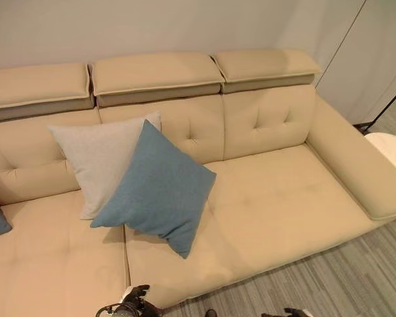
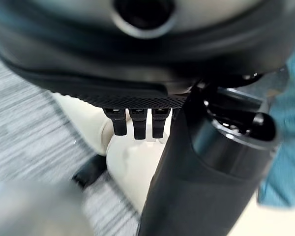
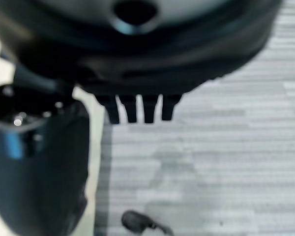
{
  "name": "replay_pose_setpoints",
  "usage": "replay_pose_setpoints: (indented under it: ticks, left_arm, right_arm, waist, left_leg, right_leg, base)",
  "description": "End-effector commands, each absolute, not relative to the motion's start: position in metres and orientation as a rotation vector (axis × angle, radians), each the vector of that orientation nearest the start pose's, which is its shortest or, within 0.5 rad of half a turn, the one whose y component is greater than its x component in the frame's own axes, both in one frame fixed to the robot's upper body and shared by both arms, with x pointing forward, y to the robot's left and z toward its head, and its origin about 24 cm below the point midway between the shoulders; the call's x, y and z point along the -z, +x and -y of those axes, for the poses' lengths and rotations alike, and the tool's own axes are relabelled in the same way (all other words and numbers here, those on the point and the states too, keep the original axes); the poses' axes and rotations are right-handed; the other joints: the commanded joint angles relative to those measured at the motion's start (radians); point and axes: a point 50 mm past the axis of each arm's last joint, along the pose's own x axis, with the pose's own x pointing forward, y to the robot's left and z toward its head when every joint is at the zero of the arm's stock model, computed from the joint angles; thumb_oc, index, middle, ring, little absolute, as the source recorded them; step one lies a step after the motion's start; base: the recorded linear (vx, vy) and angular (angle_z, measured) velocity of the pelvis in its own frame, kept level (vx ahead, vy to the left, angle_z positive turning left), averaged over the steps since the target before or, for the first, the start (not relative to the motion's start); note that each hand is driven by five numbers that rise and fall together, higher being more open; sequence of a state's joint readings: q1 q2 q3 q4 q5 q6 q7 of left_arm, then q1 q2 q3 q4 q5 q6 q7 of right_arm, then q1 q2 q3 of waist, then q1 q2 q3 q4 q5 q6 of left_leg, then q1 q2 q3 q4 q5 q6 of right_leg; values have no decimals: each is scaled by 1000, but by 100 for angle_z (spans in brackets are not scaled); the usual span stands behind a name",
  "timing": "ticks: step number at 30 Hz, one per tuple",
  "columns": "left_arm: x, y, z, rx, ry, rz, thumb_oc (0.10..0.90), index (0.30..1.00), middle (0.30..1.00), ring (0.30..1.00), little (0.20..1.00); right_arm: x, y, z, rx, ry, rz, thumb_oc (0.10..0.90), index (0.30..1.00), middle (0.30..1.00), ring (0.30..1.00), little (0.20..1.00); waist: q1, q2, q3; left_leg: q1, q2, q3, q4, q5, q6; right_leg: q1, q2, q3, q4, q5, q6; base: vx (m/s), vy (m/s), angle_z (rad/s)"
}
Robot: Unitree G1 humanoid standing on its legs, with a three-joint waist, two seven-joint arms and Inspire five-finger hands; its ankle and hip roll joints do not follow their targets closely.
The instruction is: Pick up all the scattered cushions and arrange them neatly on the sofa.
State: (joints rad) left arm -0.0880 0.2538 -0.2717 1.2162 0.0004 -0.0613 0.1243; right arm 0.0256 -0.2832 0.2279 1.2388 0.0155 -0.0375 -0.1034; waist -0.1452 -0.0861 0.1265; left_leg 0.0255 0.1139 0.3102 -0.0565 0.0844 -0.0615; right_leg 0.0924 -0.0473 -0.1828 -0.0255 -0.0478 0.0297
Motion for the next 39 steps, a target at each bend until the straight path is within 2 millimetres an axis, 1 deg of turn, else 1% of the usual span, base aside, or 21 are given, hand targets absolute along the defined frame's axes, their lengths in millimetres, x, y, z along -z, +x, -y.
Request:
replay_pose_setpoints:
  ticks: [1,3,4,5,6,8,9,11,14,15,18,21,23,24,26,28,29,31,32,35,39]
  left_arm:
    - [126,170,-245,-89,491,-869,800,900,900,900,900]
    - [122,175,-245,-96,493,-838,800,900,900,900,900]
    - [115,184,-246,-111,494,-784,800,900,900,900,900]
    - [96,203,-250,-152,490,-654,800,900,900,900,900]
    - [88,208,-251,-168,487,-602,800,900,900,900,900]
    - [79,209,-254,-197,481,-548,800,900,900,900,900]
    - [71,205,-259,-229,467,-497,800,900,900,900,900]
    - [68,201,-261,-249,452,-472,800,900,900,900,900]
    - [52,197,-271,-301,459,-397,800,900,900,900,900]
    - [36,202,-276,-333,494,-324,800,900,900,900,900]
    - [23,208,-279,-358,530,-262,800,900,900,900,900]
    - [-11,226,-277,-380,615,-99,800,900,900,900,900]
    - [-17,231,-274,-386,610,-64,800,900,900,900,900]
    - [-32,239,-267,-400,576,18,800,900,900,900,900]
    - [-35,243,-263,-396,558,39,800,900,900,900,900]
    - [-47,253,-256,-378,545,97,800,900,900,900,900]
    - [-59,264,-246,-354,539,159,800,900,900,900,900]
    - [-64,270,-242,-353,538,184,800,900,900,900,900]
    - [-78,282,-234,-359,562,249,800,900,900,900,900]
    - [-92,286,-228,-372,556,317,800,900,900,900,900]
    - [-96,281,-232,-392,540,332,800,900,900,900,900]
  right_arm:
    - [144,120,261,133,-464,-1069,800,900,900,900,900]
    - [142,125,260,133,-462,-1045,800,900,900,900,900]
    - [138,135,259,139,-455,-1002,800,900,900,900,900]
    - [125,157,258,164,-441,-886,800,900,900,900,900]
    - [119,165,258,173,-436,-834,800,900,900,900,900]
    - [113,171,260,185,-436,-786,800,900,900,900,900]
    - [102,180,264,202,-426,-711,800,900,900,900,900]
    - [95,184,267,207,-428,-675,800,900,900,900,900]
    - [71,200,273,226,-422,-539,800,900,900,900,900]
    - [56,211,275,244,-405,-455,800,900,900,900,900]
    - [44,218,275,259,-385,-391,800,900,900,900,900]
    - [27,232,275,295,-340,-307,800,900,900,900,900]
    - [24,235,274,297,-335,-292,800,900,900,900,900]
    - [18,241,272,300,-332,-261,800,900,900,900,900]
    - [16,243,271,303,-326,-251,800,900,900,900,900]
    - [12,250,266,290,-315,-227,800,900,900,900,900]
    - [6,259,259,276,-305,-196,800,900,900,900,900]
    - [1,266,254,267,-300,-172,800,900,900,900,900]
    - [-6,276,246,255,-299,-138,800,900,900,900,900]
    - [-15,282,241,251,-301,-96,800,900,900,900,900]
    - [-12,279,241,255,-308,-109,800,900,900,900,900]
  waist:
    - [37,-11,16]
    - [38,-10,15]
    - [36,-8,27]
    - [37,1,53]
    - [38,4,56]
    - [44,7,56]
    - [52,7,49]
    - [56,8,40]
    - [67,11,15]
    - [73,17,9]
    - [76,23,8]
    - [82,37,11]
    - [82,41,14]
    - [84,50,20]
    - [83,55,21]
    - [81,63,27]
    - [77,73,37]
    - [75,77,45]
    - [73,85,59]
    - [69,98,64]
    - [71,109,61]
  left_leg:
    - [-6,-24,21,103,-145,20]
    - [-7,-26,24,98,-144,23]
    - [-1,-27,24,97,-144,29]
    - [-8,-25,24,101,-147,39]
    - [-8,-27,25,100,-148,40]
    - [-2,-30,28,97,-150,40]
    - [5,-33,30,93,-149,38]
    - [12,-35,31,83,-145,35]
    - [34,-38,34,44,-129,24]
    - [40,-38,31,17,-111,14]
    - [49,-39,23,-11,-94,6]
    - [40,-39,-2,-31,-80,-9]
    - [36,-38,-7,-31,-78,-12]
    - [25,-38,-16,-31,-73,-18]
    - [20,-36,-19,-31,-72,-20]
    - [13,-34,-23,-31,-68,-24]
    - [4,-33,-24,-31,-64,-28]
    - [-8,-33,-24,-31,-59,-28]
    - [-33,-32,-27,-31,-51,-30]
    - [-59,-31,-29,-31,-46,-32]
    - [-57,-32,-33,-31,-54,-32]
  right_leg:
    - [-52,-103,32,118,-37,115]
    - [-76,-105,34,146,-26,121]
    - [-105,-107,37,196,-21,131]
    - [-170,-113,28,275,-10,139]
    - [-170,-117,12,273,-16,136]
    - [-157,-127,-15,256,-21,130]
    - [-127,-135,-43,217,-27,123]
    - [-107,-134,-50,191,-28,122]
    - [-59,-128,-64,114,-27,120]
    - [-41,-121,-72,77,-23,120]
    - [-26,-113,-79,43,-18,120]
    - [-1,-103,-97,-23,-3,117]
    - [5,-100,-102,-40,2,117]
    - [4,-99,-107,-56,5,117]
    - [2,-97,-109,-59,6,116]
    - [-2,-98,-112,-62,6,117]
    - [-10,-97,-107,-62,7,117]
    - [-22,-96,-104,-62,13,117]
    - [-48,-96,-97,-62,18,119]
    - [-80,-97,-90,-62,23,119]
    - [-74,-99,-89,-62,14,119]
  base:
    - [41,154,-15]
    - [7,69,-21]
    - [-76,86,-8]
    - [-78,100,-7]
    - [-65,69,-15]
    - [21,0,-17]
    - [74,-39,-18]
    - [80,-44,-7]
    - [89,-67,7]
    - [70,-96,12]
    - [28,-59,8]
    - [12,-71,22]
    - [-16,-38,25]
    - [-20,-35,19]
    - [-11,-25,21]
    - [-16,-22,15]
    - [-40,-13,10]
    - [-104,-5,7]
    - [-133,1,6]
    - [-55,11,4]
    - [24,3,0]
